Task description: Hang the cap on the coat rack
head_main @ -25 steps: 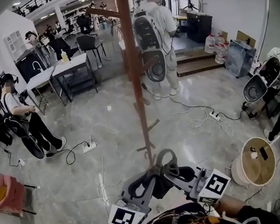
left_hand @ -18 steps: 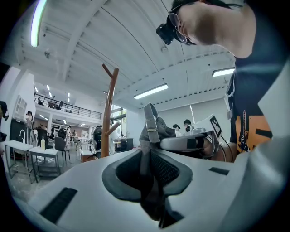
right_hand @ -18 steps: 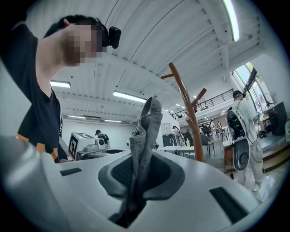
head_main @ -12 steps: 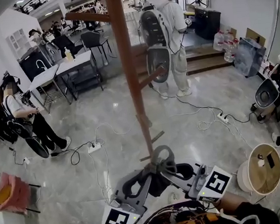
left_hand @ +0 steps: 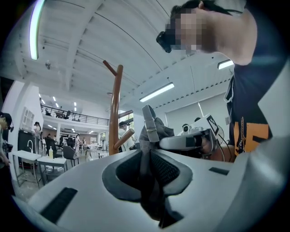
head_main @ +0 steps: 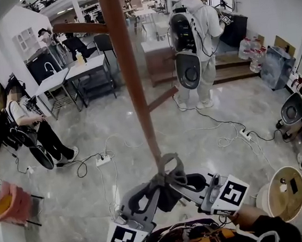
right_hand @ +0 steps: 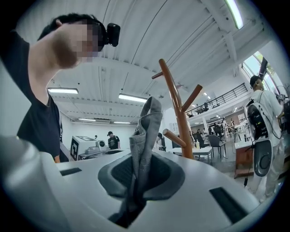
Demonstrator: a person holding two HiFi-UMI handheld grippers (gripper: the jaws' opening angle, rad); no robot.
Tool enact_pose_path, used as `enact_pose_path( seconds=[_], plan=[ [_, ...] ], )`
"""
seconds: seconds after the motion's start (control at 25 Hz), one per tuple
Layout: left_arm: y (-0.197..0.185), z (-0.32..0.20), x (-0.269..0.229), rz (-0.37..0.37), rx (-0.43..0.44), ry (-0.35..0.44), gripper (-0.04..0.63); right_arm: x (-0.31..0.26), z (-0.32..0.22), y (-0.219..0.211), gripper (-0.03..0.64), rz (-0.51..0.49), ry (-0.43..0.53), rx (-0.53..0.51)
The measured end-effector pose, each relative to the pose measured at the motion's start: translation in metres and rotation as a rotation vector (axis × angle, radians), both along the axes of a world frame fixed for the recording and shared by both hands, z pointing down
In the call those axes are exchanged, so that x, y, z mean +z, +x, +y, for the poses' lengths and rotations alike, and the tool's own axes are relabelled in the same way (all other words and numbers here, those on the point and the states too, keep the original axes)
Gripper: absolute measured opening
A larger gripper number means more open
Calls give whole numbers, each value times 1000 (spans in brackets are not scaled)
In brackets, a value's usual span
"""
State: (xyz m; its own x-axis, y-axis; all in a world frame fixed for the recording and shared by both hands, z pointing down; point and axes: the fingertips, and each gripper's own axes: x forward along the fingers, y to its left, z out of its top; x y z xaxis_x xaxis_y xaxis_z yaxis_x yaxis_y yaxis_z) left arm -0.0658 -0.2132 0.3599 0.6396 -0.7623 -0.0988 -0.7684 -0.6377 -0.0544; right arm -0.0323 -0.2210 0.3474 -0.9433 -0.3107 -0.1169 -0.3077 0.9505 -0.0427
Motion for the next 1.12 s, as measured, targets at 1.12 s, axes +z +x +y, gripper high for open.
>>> enact_pose_path(
  seconds=[1.12],
  plan=[
    [-27,-62,32,-57,-32,-59,74,32,-67,-31,44,79,-79,42]
  ],
)
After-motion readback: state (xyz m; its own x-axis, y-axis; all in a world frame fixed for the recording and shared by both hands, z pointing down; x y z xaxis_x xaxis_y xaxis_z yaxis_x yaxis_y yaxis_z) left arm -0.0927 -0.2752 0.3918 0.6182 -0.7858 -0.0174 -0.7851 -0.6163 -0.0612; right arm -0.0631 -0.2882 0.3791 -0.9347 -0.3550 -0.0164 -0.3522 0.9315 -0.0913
